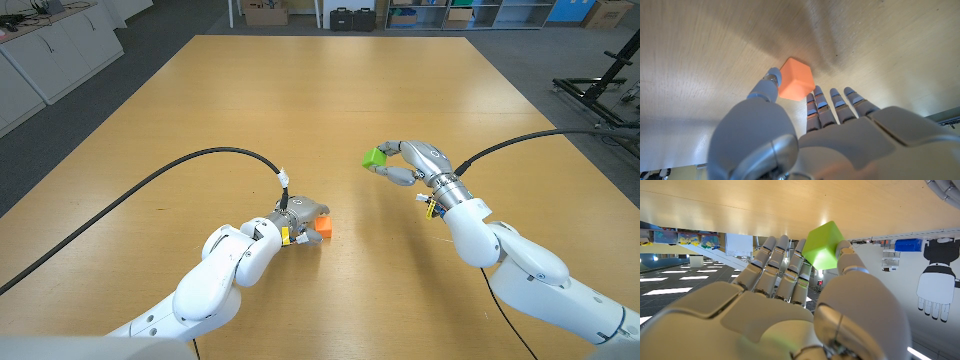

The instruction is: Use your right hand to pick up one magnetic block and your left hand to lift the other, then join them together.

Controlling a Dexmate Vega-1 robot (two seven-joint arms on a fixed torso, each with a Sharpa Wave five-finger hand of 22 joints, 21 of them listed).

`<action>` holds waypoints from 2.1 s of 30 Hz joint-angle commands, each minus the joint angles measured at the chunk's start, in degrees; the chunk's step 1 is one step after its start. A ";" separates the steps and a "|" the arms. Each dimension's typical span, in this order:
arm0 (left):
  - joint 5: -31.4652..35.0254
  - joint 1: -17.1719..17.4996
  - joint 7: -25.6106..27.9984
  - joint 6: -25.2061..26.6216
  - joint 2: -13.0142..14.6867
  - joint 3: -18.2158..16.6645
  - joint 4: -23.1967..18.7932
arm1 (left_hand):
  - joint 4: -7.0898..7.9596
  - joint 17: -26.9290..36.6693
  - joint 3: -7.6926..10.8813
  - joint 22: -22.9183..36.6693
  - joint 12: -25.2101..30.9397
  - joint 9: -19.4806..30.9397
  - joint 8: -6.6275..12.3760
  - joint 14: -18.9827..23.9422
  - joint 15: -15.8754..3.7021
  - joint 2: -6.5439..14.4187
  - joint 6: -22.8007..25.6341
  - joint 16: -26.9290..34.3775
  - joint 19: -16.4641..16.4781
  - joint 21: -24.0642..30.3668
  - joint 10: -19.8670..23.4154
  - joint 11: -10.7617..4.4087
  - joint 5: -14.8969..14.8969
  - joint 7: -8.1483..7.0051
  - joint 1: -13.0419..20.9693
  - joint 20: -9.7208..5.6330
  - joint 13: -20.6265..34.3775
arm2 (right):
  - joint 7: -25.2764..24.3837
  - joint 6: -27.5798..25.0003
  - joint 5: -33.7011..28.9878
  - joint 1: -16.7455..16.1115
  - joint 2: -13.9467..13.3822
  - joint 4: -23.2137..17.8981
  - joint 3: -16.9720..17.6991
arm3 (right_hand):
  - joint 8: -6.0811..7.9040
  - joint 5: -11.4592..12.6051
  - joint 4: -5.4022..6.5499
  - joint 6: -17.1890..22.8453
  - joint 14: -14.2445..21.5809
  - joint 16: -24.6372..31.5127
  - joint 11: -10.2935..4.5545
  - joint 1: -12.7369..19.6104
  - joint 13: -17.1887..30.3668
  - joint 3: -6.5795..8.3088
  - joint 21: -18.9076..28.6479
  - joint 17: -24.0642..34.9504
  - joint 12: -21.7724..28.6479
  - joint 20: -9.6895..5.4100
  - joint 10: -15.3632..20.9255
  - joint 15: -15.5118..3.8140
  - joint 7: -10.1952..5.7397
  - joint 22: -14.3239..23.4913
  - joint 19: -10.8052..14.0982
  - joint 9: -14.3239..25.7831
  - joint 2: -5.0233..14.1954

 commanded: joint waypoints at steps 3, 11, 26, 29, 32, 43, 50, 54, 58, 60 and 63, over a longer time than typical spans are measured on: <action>-0.69 0.41 1.01 0.20 -0.61 -0.25 0.46 | -0.02 0.01 -0.23 0.16 0.56 0.07 0.64 0.85 -3.90 0.50 1.24 0.32 0.57 0.41 1.24 -0.25 0.01 0.09 -0.01 0.16 0.11 | -0.16 -0.11 0.35 0.11 0.01 0.31 -0.15 | 0.41 0.29 0.13 6.69 0.52 -0.20 -2.40 2.82 0.26 0.28 0.35 0.30 0.12 -2.54 3.24 -3.05 -6.04 0.10 -0.11 0.18 3.23; -0.88 0.32 1.06 0.31 -0.90 0.02 0.78 | -0.04 -0.01 -0.22 0.17 0.74 0.07 0.84 1.17 -4.05 0.65 1.84 0.37 0.84 0.46 1.90 -0.51 0.07 -0.05 0.08 0.16 0.10 | -0.38 0.06 0.61 0.00 -0.05 0.53 -0.18 | 0.41 0.29 0.15 6.76 0.47 -0.25 -2.40 2.84 0.28 0.28 0.41 0.33 0.12 -2.54 3.36 -3.10 -6.08 0.09 -0.08 0.18 3.29; -1.15 0.32 2.35 0.74 -1.45 0.40 1.67 | -0.29 -0.06 0.08 0.16 1.26 0.07 1.54 2.48 -4.69 1.34 3.84 0.59 1.54 0.55 4.02 -1.10 0.33 -0.55 0.95 0.29 0.08 | -0.61 0.34 1.20 -0.06 -0.11 0.93 -0.35 | 0.42 0.25 0.21 6.86 0.67 -0.23 -2.41 2.79 0.35 0.22 0.48 0.39 0.07 -2.53 3.49 -3.06 -6.01 0.09 -0.13 0.19 3.36; -0.17 0.15 2.74 0.73 -1.53 1.00 2.01 | -0.40 -0.08 0.28 0.16 1.33 0.07 1.75 2.88 -4.96 1.66 4.45 0.60 1.75 0.55 4.58 -1.83 0.45 -0.82 1.45 0.33 0.08 | -0.77 0.36 1.38 -0.21 -0.09 1.01 -0.27 | 0.39 0.25 0.20 6.82 0.66 -0.24 -2.41 2.79 0.36 0.21 0.49 0.40 0.05 -2.53 3.48 -2.97 -6.06 0.09 -0.14 0.19 3.34; 1.52 0.18 3.02 0.94 -1.66 1.70 2.23 | -0.42 -0.09 0.30 0.16 1.33 0.07 1.78 3.03 -5.02 1.71 4.55 0.62 1.83 0.55 4.70 -1.69 0.47 -0.81 1.56 0.33 0.08 | -0.95 0.45 1.52 -0.33 -0.09 1.11 -0.23 | 0.38 0.24 0.20 6.78 0.63 -0.27 -2.41 2.78 0.37 0.20 0.51 0.40 0.03 -2.52 3.47 -2.96 -6.01 0.09 -0.13 0.19 3.34; 3.10 1.02 4.78 1.59 -2.59 1.95 2.89 | -0.47 -0.14 0.59 0.16 1.70 0.08 2.34 4.09 -5.36 2.35 6.19 0.70 2.53 0.64 6.58 -2.43 0.71 -1.35 2.40 0.35 0.09 | -1.10 1.25 2.21 -0.16 -0.16 1.82 -0.45 | 0.38 0.22 0.24 6.86 0.67 -0.29 -2.41 2.76 0.41 0.17 0.56 0.45 -0.02 -2.55 3.49 -3.06 -6.05 0.08 -0.15 0.20 3.40; 3.08 1.62 5.64 1.76 -2.79 1.59 2.69 | -0.59 -0.20 1.06 0.15 2.30 0.08 3.30 5.93 -6.50 3.19 8.95 0.86 3.65 0.74 9.61 -3.25 1.01 -1.99 3.77 0.15 0.13 | -1.38 1.75 2.79 -0.06 0.02 2.18 -0.48 | 0.38 0.21 0.25 6.89 0.72 -0.30 -2.41 2.77 0.44 0.15 0.59 0.47 -0.02 -2.54 3.59 -3.00 -6.11 0.08 -0.17 0.20 3.42; 2.52 1.98 6.58 1.71 -2.95 1.31 2.68 | -0.67 -0.22 1.41 0.14 2.53 0.09 3.87 6.73 -6.92 3.77 10.57 0.88 4.09 0.73 11.06 -4.00 1.22 -2.53 4.66 0.10 0.16 | -1.60 1.85 2.88 -0.14 0.03 2.17 -0.45 | 0.41 0.21 0.23 6.98 0.56 -0.39 -2.41 2.78 0.47 0.14 0.62 0.47 0.00 -2.54 3.69 -3.05 -6.03 0.08 -0.17 0.20 3.41; 1.78 2.56 7.85 1.98 -3.15 0.89 2.64 | -0.80 -0.27 1.65 0.13 3.04 0.08 4.57 7.99 -7.59 3.99 12.56 0.90 5.18 0.88 13.62 -4.85 1.40 -3.33 5.62 -0.17 0.19 | -1.54 1.57 2.91 -0.20 -0.01 2.01 -0.45 | 0.39 0.20 0.22 6.97 0.62 -0.39 -2.42 2.79 0.49 0.13 0.64 0.48 0.00 -2.54 3.76 -2.98 -6.03 0.08 -0.17 0.21 3.40; 1.21 2.84 8.44 2.07 -3.12 0.58 2.57 | -0.81 -0.26 1.82 0.12 3.06 0.07 4.61 8.50 -7.85 4.24 12.77 0.96 5.62 0.95 14.13 -5.50 1.48 -3.39 6.03 -0.19 0.19 | -1.52 1.46 2.89 -0.22 -0.05 1.95 -0.47 | 0.38 0.19 0.23 6.95 0.66 -0.39 -2.42 2.78 0.50 0.11 0.66 0.49 -0.01 -2.54 3.79 -3.00 -5.97 0.08 -0.17 0.21 3.41; 0.73 3.06 8.80 2.26 -3.04 0.32 2.43 | -0.86 -0.28 2.01 0.12 3.21 0.05 5.07 9.38 -8.12 4.36 14.10 0.98 6.19 0.97 15.31 -4.62 1.58 -3.46 6.66 -0.32 0.20 | -1.58 1.34 2.73 -0.20 -0.06 1.82 -0.61 | 0.37 0.19 0.24 6.93 0.75 -0.36 -2.42 2.78 0.51 0.11 0.67 0.50 -0.01 -2.52 3.82 -3.02 -5.96 0.08 -0.19 0.21 3.43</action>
